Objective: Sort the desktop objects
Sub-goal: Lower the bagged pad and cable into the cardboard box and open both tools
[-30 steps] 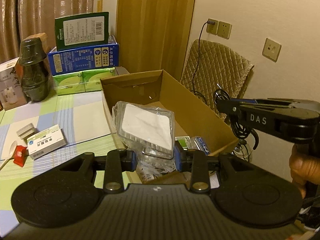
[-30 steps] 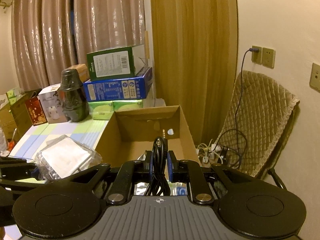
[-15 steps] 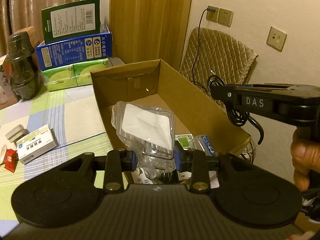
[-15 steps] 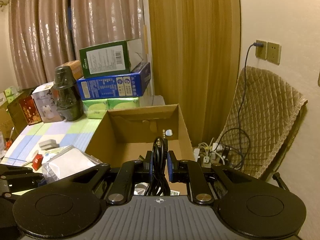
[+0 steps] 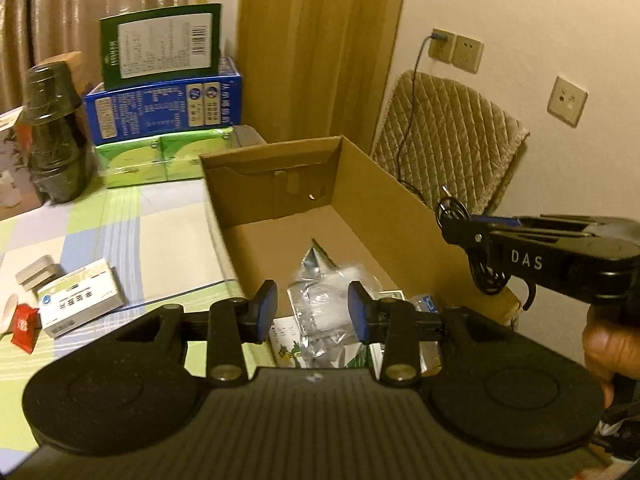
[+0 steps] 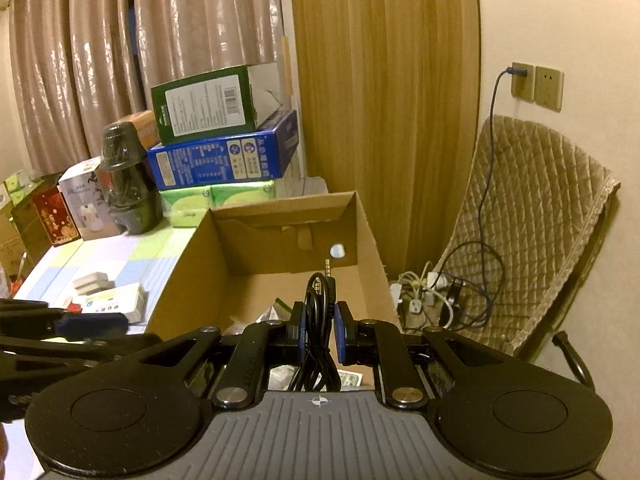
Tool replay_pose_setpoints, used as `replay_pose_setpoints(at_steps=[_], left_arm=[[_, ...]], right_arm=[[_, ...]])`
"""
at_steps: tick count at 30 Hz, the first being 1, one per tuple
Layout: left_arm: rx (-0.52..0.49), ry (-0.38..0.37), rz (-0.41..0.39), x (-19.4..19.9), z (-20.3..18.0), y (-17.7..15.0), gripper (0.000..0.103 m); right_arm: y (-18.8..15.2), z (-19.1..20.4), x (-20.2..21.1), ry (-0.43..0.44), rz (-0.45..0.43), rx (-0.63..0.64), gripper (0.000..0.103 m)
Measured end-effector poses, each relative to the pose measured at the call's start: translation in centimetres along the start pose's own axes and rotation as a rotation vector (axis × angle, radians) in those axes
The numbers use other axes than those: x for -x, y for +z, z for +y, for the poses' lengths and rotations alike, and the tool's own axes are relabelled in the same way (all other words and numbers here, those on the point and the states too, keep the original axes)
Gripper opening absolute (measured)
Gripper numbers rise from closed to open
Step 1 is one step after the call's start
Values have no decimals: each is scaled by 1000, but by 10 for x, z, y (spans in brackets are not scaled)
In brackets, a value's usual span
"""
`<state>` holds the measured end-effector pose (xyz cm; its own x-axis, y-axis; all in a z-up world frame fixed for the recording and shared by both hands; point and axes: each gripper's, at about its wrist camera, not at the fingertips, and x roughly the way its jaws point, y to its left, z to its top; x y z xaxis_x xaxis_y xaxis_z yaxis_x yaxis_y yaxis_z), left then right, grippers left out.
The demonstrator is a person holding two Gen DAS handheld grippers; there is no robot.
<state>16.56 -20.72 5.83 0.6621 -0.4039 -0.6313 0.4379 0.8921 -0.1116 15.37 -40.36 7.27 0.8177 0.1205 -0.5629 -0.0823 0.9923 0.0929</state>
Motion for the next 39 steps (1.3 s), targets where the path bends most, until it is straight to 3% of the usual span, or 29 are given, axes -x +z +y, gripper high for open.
replay_pose_setpoints(at_steps=[6, 8, 10, 11, 16, 23, 29, 39], left_arm=[[37, 13, -9, 13, 13, -8, 34], [44, 18, -8, 16, 15, -10, 39], [52, 24, -9, 18, 19, -13, 43], [56, 28, -10, 20, 21, -15, 46], [83, 48, -14, 29, 32, -20, 51], [111, 83, -28, 49, 48, -33, 67], [139, 109, -32, 67, 62, -46, 80], [171, 175, -39, 99, 92, -70, 92]], right_arm=[[5, 4, -5, 34, -12, -23, 11], [9, 6, -8, 55, -24, -17, 17], [12, 6, -9, 37, -32, -24, 67], [12, 5, -7, 33, -50, -34, 70], [8, -2, 3, 26, -52, -69, 70], [-8, -2, 24, 25, -42, -108, 74], [-26, 20, 41, 55, -35, -104, 84], [-37, 69, 56, 136, -26, -88, 95]])
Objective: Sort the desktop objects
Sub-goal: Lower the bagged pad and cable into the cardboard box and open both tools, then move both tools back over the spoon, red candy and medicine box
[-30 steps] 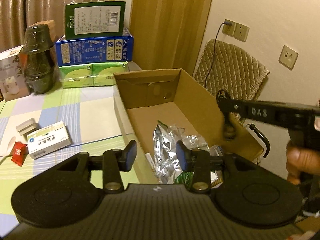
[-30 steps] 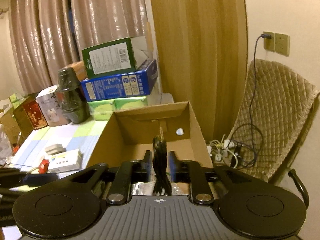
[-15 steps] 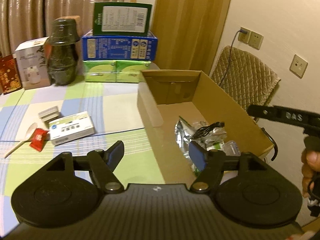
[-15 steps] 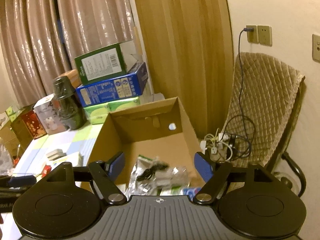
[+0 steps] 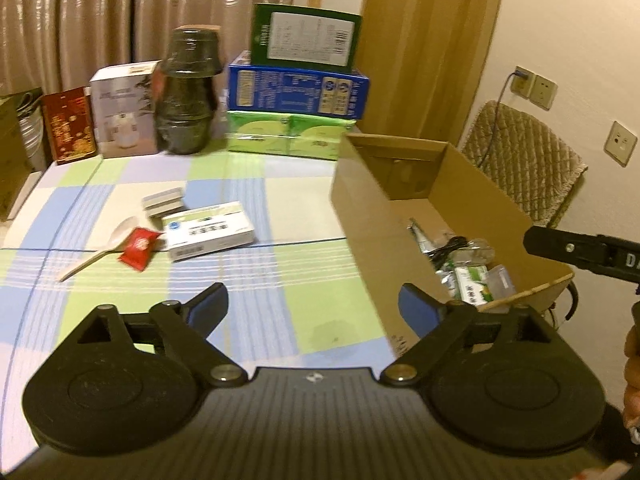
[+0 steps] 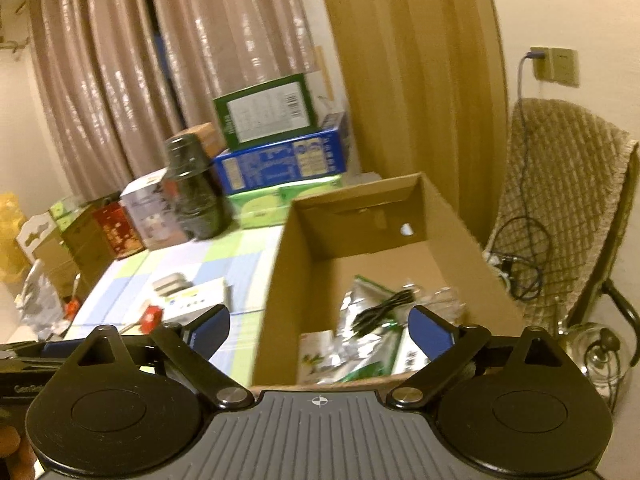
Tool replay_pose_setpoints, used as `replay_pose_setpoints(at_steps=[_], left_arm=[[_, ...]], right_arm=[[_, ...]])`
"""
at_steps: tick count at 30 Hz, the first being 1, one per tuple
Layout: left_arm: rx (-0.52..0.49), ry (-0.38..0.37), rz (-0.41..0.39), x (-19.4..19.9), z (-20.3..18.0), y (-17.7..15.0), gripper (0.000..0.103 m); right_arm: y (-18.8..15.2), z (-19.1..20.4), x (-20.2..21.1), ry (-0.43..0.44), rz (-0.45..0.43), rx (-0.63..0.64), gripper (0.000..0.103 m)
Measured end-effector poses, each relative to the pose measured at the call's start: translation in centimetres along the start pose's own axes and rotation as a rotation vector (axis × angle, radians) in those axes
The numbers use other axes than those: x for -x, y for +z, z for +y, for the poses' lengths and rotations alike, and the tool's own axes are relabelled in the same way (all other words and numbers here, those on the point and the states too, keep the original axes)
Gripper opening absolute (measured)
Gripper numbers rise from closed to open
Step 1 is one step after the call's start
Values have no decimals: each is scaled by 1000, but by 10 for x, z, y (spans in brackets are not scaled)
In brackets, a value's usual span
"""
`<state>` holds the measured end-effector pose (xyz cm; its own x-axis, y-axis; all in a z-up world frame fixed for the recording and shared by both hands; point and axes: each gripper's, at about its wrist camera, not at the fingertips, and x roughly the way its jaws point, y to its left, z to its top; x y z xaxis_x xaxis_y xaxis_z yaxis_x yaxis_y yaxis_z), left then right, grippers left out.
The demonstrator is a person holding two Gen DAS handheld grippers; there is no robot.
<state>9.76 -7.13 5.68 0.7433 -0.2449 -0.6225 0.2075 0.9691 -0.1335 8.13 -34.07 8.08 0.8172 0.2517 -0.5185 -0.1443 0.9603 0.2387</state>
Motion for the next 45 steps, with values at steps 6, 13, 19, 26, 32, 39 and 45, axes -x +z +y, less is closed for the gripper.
replay_pose_setpoints(at_steps=[6, 13, 19, 26, 32, 39, 45], left_arm=[[19, 66, -17, 19, 37, -4, 97], [23, 131, -27, 38, 76, -9, 101], [11, 186, -32, 56, 107, -13, 101], [13, 194, -28, 81, 135, -14, 101], [-30, 206, -19, 95, 141, -14, 101], [-52, 206, 16, 92, 151, -15, 101], [-64, 221, 55, 66, 168, -15, 101]], right_arm=[[-13, 35, -3, 53, 32, 39, 99], [-26, 75, -6, 104, 62, 92, 101], [-31, 101, -5, 124, 72, 136, 101], [-34, 127, 7, 157, 55, 189, 101], [-35, 143, 16, 186, 45, 255, 101], [-34, 151, 6, 206, 70, 337, 101], [-31, 149, -27, 205, 114, 378, 101]])
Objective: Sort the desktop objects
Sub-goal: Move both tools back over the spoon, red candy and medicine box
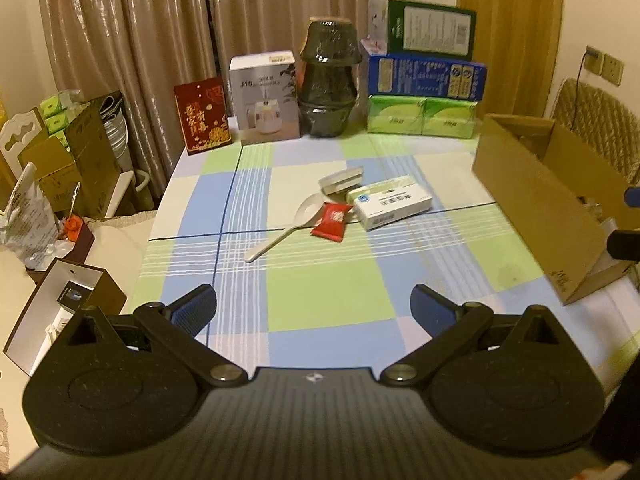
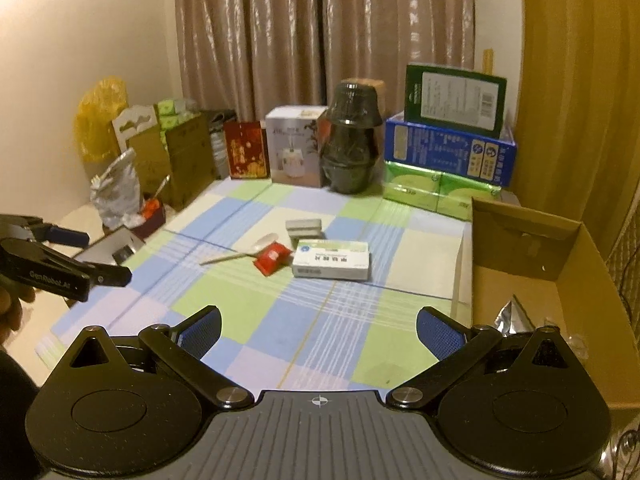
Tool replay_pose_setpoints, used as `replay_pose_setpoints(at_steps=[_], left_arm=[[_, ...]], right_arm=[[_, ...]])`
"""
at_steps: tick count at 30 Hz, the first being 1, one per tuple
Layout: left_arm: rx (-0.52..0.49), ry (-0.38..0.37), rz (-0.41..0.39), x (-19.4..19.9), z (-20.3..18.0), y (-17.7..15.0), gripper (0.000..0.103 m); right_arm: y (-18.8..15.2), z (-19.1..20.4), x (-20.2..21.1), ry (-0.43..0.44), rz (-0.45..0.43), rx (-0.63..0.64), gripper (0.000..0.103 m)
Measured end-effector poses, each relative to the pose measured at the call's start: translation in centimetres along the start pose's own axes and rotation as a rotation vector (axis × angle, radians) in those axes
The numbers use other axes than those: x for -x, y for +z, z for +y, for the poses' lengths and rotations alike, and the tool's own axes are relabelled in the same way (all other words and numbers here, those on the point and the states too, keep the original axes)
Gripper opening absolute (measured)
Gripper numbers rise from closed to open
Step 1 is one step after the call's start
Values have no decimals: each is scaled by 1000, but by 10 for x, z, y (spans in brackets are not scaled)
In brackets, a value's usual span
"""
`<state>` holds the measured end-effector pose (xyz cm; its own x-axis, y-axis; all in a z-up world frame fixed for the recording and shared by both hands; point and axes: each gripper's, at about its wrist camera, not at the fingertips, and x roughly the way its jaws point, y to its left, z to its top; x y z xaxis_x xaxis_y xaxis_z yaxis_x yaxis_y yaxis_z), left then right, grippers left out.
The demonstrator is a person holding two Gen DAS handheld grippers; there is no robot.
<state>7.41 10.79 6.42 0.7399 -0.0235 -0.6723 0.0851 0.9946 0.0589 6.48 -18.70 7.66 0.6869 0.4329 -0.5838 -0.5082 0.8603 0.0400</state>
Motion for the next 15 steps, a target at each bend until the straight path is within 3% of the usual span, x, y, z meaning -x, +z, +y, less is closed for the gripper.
replay_pose_setpoints(at_steps=[15], left_arm=[[9, -19, 4, -118, 9, 17, 101]], right_arm=[[9, -15, -120, -3, 74, 14, 101]])
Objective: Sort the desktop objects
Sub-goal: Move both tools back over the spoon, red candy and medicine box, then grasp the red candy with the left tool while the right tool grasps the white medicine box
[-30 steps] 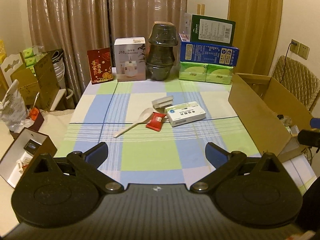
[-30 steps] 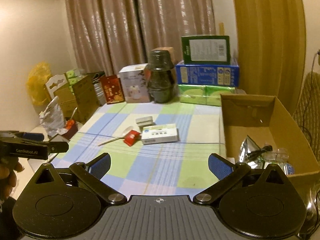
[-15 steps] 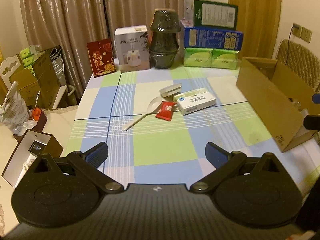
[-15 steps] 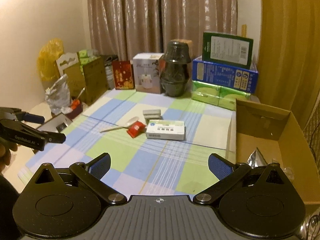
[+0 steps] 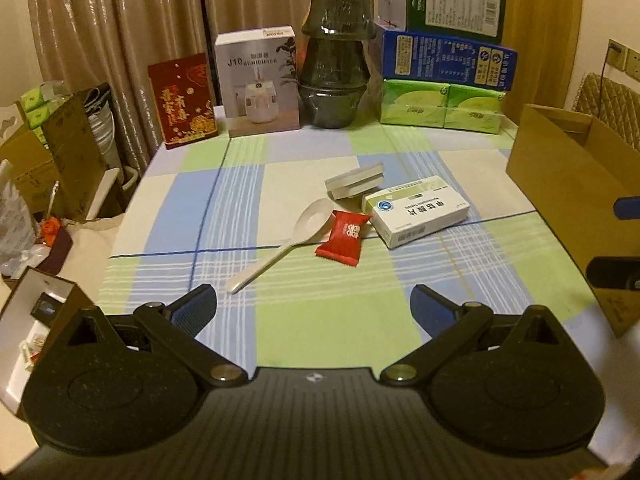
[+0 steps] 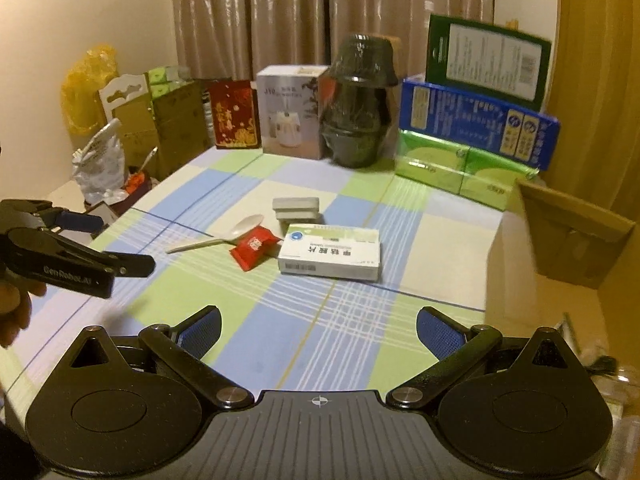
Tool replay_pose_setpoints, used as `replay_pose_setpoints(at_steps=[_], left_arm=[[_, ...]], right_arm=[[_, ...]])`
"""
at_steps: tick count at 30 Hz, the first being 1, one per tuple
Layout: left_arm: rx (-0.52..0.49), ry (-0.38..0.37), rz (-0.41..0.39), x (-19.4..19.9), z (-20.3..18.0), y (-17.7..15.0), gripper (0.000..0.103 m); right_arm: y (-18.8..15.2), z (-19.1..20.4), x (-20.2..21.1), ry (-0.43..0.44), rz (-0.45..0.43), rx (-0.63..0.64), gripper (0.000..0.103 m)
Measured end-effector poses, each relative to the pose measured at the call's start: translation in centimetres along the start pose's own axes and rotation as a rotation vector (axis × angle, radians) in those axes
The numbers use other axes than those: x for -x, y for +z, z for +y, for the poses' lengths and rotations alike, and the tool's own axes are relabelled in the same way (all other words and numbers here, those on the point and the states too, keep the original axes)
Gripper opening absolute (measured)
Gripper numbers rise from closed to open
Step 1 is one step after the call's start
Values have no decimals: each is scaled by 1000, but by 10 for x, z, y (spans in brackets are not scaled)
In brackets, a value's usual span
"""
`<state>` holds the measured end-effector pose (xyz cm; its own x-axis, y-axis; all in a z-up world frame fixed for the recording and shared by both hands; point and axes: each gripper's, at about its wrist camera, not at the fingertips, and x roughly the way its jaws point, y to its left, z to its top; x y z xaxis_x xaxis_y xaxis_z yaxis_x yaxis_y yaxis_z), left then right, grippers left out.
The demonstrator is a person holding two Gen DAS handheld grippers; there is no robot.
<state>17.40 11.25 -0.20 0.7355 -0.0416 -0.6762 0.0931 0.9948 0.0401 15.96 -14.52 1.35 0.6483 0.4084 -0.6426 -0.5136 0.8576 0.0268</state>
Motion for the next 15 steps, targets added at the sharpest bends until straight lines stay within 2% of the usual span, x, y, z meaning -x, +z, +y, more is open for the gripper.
replay_pose_setpoints(at_steps=[4, 7, 11, 15], left_arm=[[12, -13, 17, -33, 1, 4, 100], [6, -29, 34, -53, 1, 8, 93], [-21, -47, 42, -78, -2, 13, 89], [-48, -74, 43, -98, -6, 18, 81]], right_arm=[[1, -7, -34, -16, 15, -24, 101], [1, -16, -55, -22, 31, -58, 101], [7, -22, -72, -35, 47, -76, 101], [15, -23, -88, -57, 68, -21, 101]])
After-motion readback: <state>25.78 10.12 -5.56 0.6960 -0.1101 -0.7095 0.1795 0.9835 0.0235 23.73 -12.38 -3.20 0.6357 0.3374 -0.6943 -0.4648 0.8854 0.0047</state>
